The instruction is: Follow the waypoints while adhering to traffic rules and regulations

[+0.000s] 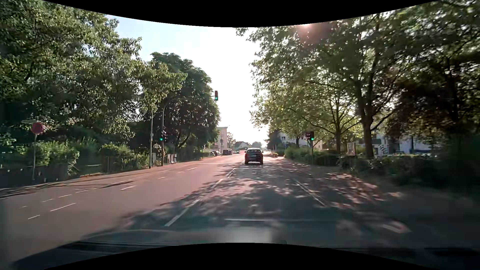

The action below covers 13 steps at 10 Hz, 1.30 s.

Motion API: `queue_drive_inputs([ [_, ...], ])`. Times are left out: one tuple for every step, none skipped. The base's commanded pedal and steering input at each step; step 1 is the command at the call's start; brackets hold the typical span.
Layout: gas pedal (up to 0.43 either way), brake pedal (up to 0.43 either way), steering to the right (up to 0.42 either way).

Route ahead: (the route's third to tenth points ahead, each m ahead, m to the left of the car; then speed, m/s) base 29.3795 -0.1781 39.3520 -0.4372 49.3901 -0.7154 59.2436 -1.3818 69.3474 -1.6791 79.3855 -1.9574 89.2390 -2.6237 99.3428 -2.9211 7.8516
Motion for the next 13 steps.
queue_drive_inputs([
  [0.287, 0.000, 0.000],
  [0.287, 0.000, 0.000],
  [0.287, 0.000, 0.000],
  [0.287, 0.000, 0.000],
  [0.287, 0.000, 0.000],
  [0.287, 0.000, 0.000],
  [0.287, 0.000, 0.000],
  [0.287, 0.000, 0.000],
  [0.287, 0.000, 0.000],
  [0.287, 0.000, 0.000],
  [0.287, 0.000, 0.000],
  [0.287, 0.000, 0.000],
  [0.287, 0.000, 0.000],
])
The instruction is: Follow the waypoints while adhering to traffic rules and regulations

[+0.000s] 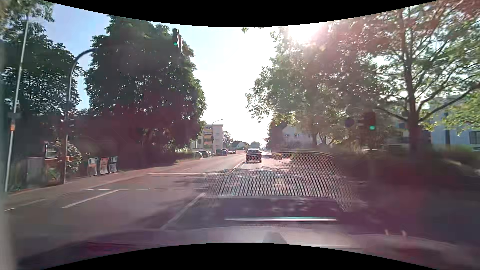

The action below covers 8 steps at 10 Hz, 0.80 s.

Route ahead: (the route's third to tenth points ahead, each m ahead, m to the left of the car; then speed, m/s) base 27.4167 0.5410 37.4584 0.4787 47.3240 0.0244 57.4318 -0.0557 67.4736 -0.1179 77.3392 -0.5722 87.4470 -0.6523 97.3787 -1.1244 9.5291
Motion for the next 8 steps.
queue_drive_inputs([
  [0.287, 0.000, 0.000],
  [0.287, 0.000, 0.000],
  [0.287, 0.000, 0.000],
  [0.287, 0.000, 0.000],
  [0.287, 0.000, 0.000],
  [0.287, 0.000, 0.000],
  [0.287, 0.000, 0.000],
  [0.287, 0.000, 0.000],
])
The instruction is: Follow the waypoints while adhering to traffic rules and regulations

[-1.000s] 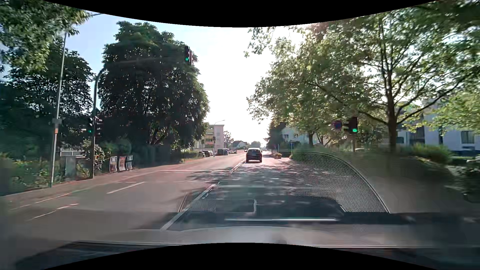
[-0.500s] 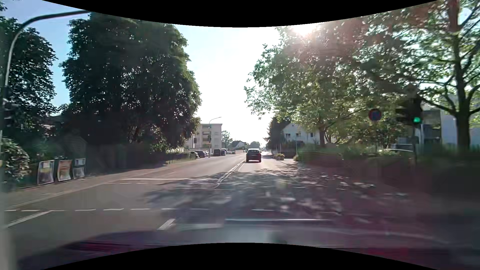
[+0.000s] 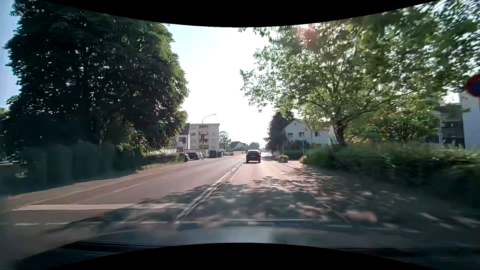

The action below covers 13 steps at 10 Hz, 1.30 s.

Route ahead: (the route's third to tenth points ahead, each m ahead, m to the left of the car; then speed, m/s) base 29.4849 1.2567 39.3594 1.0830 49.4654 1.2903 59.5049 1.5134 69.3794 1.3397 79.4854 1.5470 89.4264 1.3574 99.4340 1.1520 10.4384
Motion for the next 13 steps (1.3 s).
queue_drive_inputs([
  [0.287, 0.000, 0.000],
  [0.287, 0.000, 0.000],
  [0.287, 0.000, 0.000],
  [0.287, 0.000, 0.000],
  [0.287, 0.000, 0.000],
  [0.287, 0.000, 0.000],
  [0.287, 0.000, 0.000],
  [0.287, 0.000, 0.000],
  [0.280, 0.000, -0.001],
  [0.268, 0.000, -0.001],
  [0.268, 0.000, -0.001],
  [0.240, 0.000, -0.002],
  [0.220, 0.000, -0.001],
])
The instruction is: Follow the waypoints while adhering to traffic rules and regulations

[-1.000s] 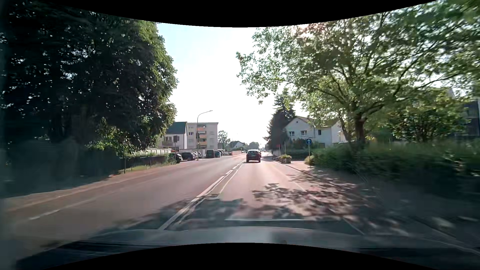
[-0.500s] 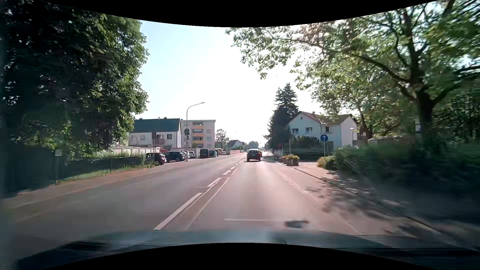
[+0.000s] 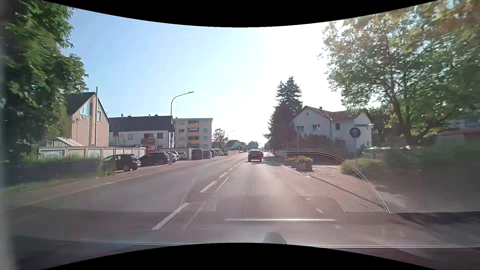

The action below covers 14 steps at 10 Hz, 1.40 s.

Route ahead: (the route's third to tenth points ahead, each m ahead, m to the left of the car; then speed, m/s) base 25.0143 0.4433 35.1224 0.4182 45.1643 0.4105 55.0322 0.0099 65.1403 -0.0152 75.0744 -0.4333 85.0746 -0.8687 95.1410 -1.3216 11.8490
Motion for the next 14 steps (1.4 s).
queue_drive_inputs([
  [0.197, 0.000, -0.002],
  [0.157, 0.000, -0.002],
  [0.118, 0.000, -0.002],
  [0.079, 0.000, -0.001],
  [0.008, 0.000, -0.001],
  [0.000, 0.000, -0.002],
  [0.000, 0.000, -0.001],
  [0.000, 0.000, -0.001],
  [0.000, 0.000, -0.001],
  [0.000, 0.000, -0.002],
  [0.000, 0.000, -0.001],
  [0.000, 0.000, -0.001],
  [0.000, 0.000, -0.001],
  [0.000, 0.000, -0.001],
])
